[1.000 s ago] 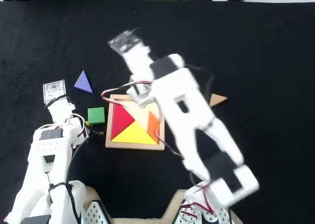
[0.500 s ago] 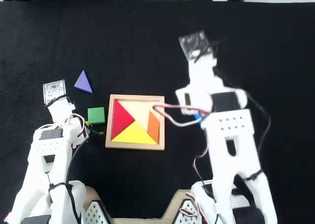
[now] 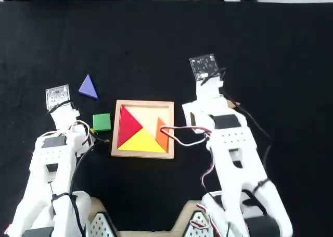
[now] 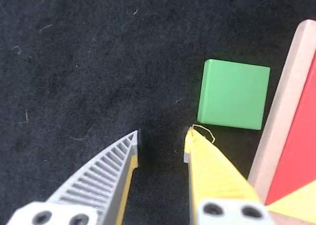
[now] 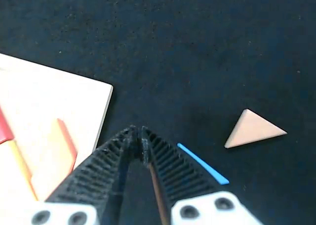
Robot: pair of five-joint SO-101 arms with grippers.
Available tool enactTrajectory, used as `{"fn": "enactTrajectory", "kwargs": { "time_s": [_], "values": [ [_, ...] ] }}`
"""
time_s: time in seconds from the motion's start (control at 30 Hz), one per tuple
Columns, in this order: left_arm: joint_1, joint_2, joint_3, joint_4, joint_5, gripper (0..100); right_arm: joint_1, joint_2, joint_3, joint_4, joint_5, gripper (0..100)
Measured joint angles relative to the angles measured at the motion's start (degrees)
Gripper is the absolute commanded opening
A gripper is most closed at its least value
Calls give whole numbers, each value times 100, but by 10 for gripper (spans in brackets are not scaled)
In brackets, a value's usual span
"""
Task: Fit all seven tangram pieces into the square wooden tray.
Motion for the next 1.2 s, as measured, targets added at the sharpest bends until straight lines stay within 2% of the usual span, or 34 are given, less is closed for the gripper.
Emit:
{"fn": "enactTrajectory", "kwargs": {
  "time_s": [0.1, 0.23, 0.37, 0.53, 0.7, 0.83, 0.97, 1.2],
  "values": [
    [0, 35, -633, 501, 0, 176, 70, 475, 0, -404, 0, 11],
    [44, 308, -2303, 1512, 70, 227, 193, 1116, 0, -800, 0, 11],
    [123, 1257, -4255, 2374, 738, 227, 211, 1556, 0, -809, 0, 11],
    [176, 3288, -6321, 3305, 1705, 227, 211, 1626, -9, -826, 0, 11],
    [211, 5231, -7543, 3473, 2409, 227, 211, 1626, -9, -826, 0, 11],
    [211, 6330, -8185, 3481, 2673, 227, 211, 1626, -9, -826, 0, 11],
    [211, 6804, -8571, 3481, 2716, 227, 211, 1626, -9, -826, 0, 11],
    [220, 6857, -8800, 3358, 2716, 227, 211, 1626, -9, -826, 0, 11]
  ]
}}
